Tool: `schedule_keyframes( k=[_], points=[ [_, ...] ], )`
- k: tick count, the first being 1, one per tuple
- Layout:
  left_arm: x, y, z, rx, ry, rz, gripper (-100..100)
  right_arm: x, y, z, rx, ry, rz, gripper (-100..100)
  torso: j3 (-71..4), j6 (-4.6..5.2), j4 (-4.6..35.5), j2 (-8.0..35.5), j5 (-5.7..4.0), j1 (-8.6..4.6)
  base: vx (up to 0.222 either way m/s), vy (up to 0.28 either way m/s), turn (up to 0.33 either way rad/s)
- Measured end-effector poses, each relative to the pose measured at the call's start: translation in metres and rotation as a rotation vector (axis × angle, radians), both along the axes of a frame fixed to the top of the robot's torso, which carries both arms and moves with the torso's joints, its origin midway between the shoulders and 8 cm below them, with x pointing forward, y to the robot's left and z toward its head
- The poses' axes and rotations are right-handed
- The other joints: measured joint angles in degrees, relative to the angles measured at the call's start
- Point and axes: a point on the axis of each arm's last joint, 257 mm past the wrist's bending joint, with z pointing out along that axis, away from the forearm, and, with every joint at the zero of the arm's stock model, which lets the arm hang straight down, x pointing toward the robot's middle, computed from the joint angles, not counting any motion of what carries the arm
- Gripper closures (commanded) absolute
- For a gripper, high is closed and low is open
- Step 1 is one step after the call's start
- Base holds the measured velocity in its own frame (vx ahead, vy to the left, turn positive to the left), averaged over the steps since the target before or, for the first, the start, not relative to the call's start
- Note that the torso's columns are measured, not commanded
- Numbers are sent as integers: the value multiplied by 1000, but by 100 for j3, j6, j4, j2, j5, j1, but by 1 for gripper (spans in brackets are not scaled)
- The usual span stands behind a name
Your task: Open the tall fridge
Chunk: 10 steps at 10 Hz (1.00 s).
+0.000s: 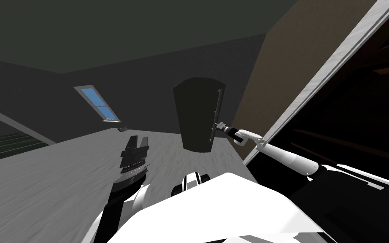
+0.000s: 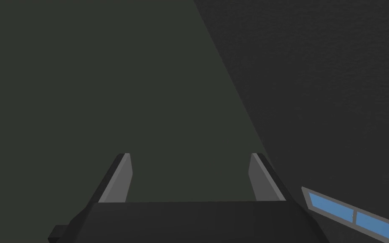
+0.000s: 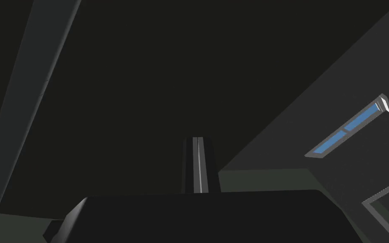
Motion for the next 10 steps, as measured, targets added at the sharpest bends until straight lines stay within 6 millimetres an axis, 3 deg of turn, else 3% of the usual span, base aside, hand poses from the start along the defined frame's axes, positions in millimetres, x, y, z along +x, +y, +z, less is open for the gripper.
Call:
schedule_keyframes(
  k=[2,4,5,10],
  points=[
    [0,0,0,0,0,0,0,3,-23,2,-1,-1,-55,100,-1,0,-1,0,-6,-19,-167,317,-86],
    [0,0,0,1,0,0,0,4,-34,4,-1,-2,-85,100,-1,2,-1,-2,-19,-53,-111,145,-37],
    [0,0,0,1,0,0,0,4,-35,4,0,-1,-89,-100,-12,0,-6,-21,-18,-60,35,17,-10],
    [0,0,0,1,1,1,0,9,-78,19,-17,24,-170,-100,2,-1,0,4,0,3,145,-2,-9]
  ],
)
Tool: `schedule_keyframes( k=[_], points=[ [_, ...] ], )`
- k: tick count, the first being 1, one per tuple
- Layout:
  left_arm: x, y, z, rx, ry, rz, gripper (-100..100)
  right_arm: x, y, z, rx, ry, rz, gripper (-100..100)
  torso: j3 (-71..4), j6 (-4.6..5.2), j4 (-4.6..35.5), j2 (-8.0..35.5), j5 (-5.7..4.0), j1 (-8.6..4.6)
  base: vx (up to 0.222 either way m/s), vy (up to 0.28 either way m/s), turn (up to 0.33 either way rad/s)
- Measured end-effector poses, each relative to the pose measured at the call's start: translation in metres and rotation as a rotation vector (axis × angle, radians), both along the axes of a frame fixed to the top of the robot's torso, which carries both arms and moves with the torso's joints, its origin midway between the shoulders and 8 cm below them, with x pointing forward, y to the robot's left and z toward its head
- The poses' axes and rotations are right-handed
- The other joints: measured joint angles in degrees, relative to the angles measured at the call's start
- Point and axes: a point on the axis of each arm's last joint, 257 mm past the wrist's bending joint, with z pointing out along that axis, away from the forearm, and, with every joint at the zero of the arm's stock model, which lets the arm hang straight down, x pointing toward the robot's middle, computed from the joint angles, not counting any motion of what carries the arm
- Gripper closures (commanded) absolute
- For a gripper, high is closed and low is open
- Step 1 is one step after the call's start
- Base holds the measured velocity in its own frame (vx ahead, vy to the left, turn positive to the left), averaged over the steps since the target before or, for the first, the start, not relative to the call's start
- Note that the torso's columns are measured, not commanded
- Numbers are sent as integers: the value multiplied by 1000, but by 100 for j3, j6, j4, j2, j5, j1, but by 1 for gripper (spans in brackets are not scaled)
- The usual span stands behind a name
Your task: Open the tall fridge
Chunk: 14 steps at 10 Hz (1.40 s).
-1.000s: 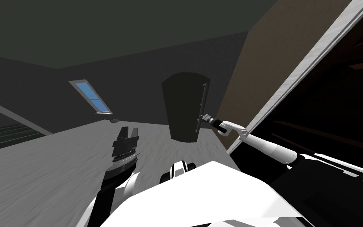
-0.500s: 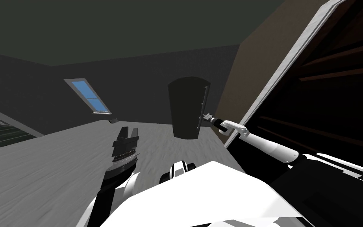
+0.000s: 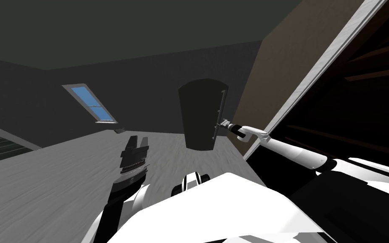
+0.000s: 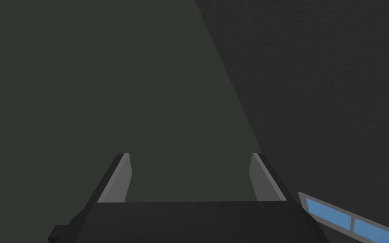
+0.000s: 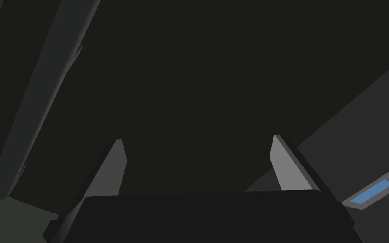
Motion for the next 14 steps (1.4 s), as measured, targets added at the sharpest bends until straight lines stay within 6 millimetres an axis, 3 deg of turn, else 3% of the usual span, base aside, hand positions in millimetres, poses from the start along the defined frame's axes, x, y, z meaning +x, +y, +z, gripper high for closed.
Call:
schedule_keyframes(
  k=[7,14],
  points=[
    [0,0,0,0,0,0,0,2,-60,31,-6,15,-121,-100,0,1,0,-1,-3,-9,104,-1,-9],
    [0,0,0,0,0,0,0,3,-115,78,-9,4,-252,-100,1,2,1,-1,-4,-10,121,5,-9]
  ],
)
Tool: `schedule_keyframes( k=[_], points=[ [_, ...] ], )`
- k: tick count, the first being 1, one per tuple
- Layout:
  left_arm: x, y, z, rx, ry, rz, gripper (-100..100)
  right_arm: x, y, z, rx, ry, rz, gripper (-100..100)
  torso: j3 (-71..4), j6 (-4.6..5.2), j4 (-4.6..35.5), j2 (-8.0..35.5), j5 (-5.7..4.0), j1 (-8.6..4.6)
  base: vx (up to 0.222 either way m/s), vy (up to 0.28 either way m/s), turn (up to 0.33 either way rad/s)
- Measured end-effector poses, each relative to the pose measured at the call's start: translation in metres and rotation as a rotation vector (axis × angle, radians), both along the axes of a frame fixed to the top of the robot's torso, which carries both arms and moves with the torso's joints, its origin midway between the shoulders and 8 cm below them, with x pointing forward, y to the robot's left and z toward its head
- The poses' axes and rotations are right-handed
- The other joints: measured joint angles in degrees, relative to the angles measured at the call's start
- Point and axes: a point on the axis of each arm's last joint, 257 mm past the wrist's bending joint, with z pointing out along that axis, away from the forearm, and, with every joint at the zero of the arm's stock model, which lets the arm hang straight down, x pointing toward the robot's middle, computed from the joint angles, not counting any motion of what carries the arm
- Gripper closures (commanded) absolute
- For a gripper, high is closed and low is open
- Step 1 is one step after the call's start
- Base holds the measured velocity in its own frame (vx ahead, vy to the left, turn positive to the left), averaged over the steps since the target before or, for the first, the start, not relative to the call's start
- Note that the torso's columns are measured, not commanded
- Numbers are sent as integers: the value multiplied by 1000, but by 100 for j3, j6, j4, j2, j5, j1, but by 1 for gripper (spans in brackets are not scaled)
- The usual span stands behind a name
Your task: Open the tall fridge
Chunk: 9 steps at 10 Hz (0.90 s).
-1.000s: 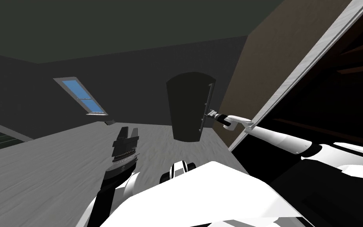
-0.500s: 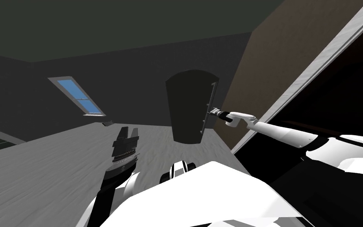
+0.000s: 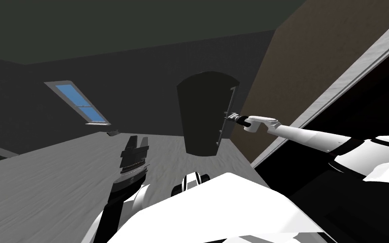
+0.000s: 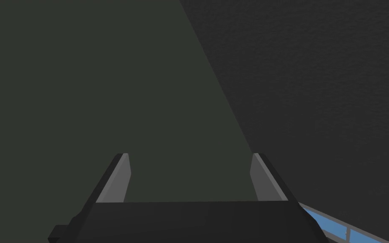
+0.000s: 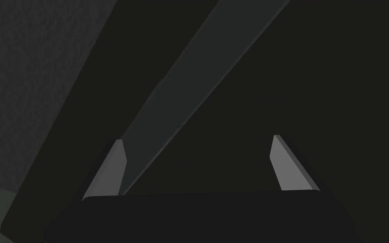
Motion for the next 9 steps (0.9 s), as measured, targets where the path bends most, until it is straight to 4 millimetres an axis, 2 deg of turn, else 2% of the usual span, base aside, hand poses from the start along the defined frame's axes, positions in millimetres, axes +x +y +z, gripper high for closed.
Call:
schedule_keyframes(
  k=[2,4,5,7,9],
  points=[
    [0,0,0,0,0,0,0,-5,-17,15,2,-9,-41,-100,-4,-2,-2,-3,2,6,103,16,-8],
    [0,0,0,0,0,0,0,-5,-23,20,4,-13,-54,-100,12,-8,4,21,-3,-6,14,-2,-6],
    [0,0,0,0,0,0,0,-5,-23,20,4,-13,-54,100,9,-4,4,16,-1,-2,4,-6,-26],
    [0,0,0,0,0,0,0,-6,-28,25,7,-23,-68,100,-5,1,-17,-8,3,40,-41,200,-100],
    [0,0,0,-1,-1,0,0,-11,-47,28,7,-27,-119,100,12,4,-17,15,-1,42,-115,282,-127]
  ],
)
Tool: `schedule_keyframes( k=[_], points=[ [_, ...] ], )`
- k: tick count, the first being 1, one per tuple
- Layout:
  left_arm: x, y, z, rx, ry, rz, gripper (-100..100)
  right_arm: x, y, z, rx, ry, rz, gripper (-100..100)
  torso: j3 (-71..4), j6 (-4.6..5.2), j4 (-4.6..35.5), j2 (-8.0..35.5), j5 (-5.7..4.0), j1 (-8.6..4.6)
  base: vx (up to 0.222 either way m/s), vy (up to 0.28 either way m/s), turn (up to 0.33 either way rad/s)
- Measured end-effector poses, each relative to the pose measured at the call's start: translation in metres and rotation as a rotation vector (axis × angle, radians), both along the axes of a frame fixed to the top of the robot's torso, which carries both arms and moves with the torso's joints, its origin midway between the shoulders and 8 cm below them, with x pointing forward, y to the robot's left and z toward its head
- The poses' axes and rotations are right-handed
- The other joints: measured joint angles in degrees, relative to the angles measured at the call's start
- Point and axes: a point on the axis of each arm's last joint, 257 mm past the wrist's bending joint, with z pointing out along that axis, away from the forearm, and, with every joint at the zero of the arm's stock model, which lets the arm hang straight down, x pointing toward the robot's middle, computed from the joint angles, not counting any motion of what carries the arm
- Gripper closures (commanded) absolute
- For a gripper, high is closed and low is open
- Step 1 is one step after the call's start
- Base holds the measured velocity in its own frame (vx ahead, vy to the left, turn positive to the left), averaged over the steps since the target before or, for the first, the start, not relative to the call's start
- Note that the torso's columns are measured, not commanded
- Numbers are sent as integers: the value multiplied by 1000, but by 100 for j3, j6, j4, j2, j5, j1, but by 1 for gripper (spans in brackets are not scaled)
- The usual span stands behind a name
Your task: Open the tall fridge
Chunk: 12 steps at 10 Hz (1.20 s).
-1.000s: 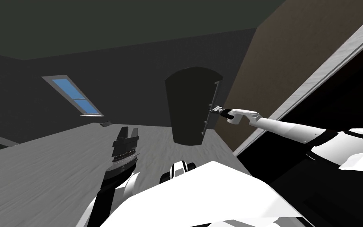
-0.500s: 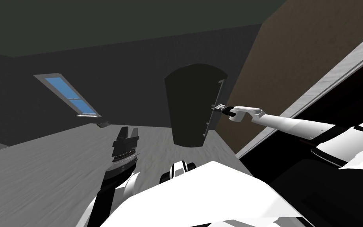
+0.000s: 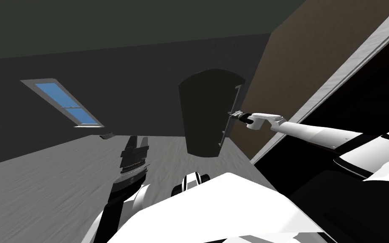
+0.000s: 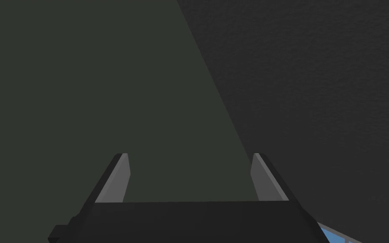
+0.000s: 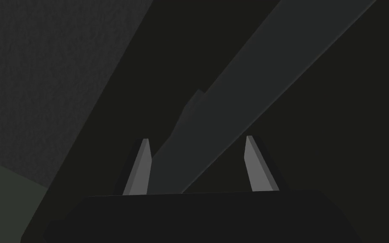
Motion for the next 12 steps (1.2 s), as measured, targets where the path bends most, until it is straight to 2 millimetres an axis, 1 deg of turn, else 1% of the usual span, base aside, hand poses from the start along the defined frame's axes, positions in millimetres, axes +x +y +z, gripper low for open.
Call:
schedule_keyframes(
  k=[1,2,4,5,7,8,9,10,11,12],
  points=[
    [0,0,0,0,0,0,0,-2,-6,-6,4,9,-18,100,-20,-28,6,-26,8,-38,-77,244,-61],
    [0,0,0,0,0,0,0,-4,-11,-8,3,14,-35,100,-37,-33,2,-47,10,-31,-91,300,-107],
    [0,0,0,0,0,0,0,-10,-28,-4,1,12,-83,100,-22,-22,2,-25,8,-16,-138,302,-124],
    [0,0,0,0,0,0,0,-13,-36,-4,2,14,-107,100,-20,-14,8,-27,9,-25,-34,258,-71],
    [0,0,0,0,0,0,0,-19,-48,-8,3,20,-140,100,-40,-35,4,-50,13,-35,-57,255,-93],
    [0,0,0,0,0,0,0,-22,-55,-5,1,17,-162,100,-31,-28,1,-42,8,-13,-58,320,-139],
    [0,0,0,0,0,0,0,-26,-63,-4,1,16,-187,100,-27,-25,1,-37,10,-7,-35,151,-81],
    [0,0,0,1,0,0,0,-28,-66,-9,7,21,-196,100,-35,-39,10,-42,18,-56,61,84,-308],
    [0,0,0,1,1,1,0,-23,-56,-10,10,22,-187,100,-40,-1,17,-51,18,-61,125,71,-401],
    [0,0,0,1,1,1,0,-21,-45,-9,11,21,-177,100,-26,29,23,-31,10,-71,87,13,-174]
  ],
)
